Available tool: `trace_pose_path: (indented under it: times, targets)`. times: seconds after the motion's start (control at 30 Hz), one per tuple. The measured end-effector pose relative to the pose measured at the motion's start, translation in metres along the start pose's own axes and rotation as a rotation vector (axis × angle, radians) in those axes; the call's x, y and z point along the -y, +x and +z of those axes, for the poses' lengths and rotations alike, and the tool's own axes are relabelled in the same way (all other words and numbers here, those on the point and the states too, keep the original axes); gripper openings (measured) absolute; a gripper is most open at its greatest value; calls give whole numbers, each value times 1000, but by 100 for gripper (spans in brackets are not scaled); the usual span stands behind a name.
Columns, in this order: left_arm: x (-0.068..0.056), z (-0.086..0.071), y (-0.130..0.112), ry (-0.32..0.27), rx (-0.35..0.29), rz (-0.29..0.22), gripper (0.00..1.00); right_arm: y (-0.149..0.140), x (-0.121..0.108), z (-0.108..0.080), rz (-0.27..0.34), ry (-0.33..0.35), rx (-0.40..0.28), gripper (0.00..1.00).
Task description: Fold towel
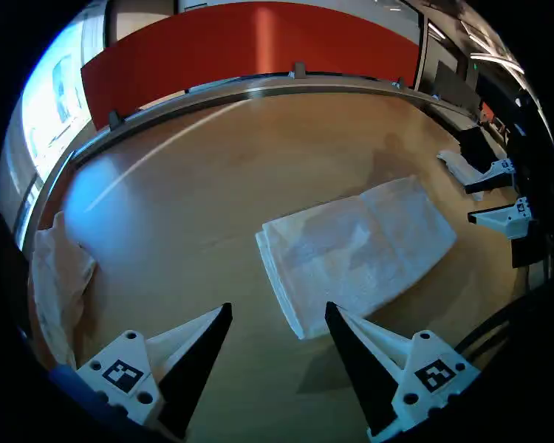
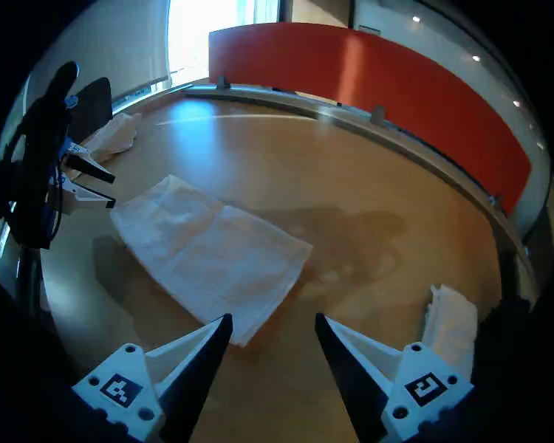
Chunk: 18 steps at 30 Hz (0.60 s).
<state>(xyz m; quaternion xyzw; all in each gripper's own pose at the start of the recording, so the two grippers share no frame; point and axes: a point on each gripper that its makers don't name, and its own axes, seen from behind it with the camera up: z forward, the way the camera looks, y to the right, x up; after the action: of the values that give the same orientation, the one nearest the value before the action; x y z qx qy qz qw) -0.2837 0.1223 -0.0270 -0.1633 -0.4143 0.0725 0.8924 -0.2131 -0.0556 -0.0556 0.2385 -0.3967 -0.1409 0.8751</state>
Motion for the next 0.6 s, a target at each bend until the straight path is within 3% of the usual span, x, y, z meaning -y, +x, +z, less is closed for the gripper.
trace_pose_path:
  times: [0.27,0.6]
  targets:
    - [5,-9,-5,28,-13,-28,93,-3,1,-1,-18,14,-3,86]
    - [23,-27,-30,99,-23,-88,93,-4,6,4,-105,72,14,86]
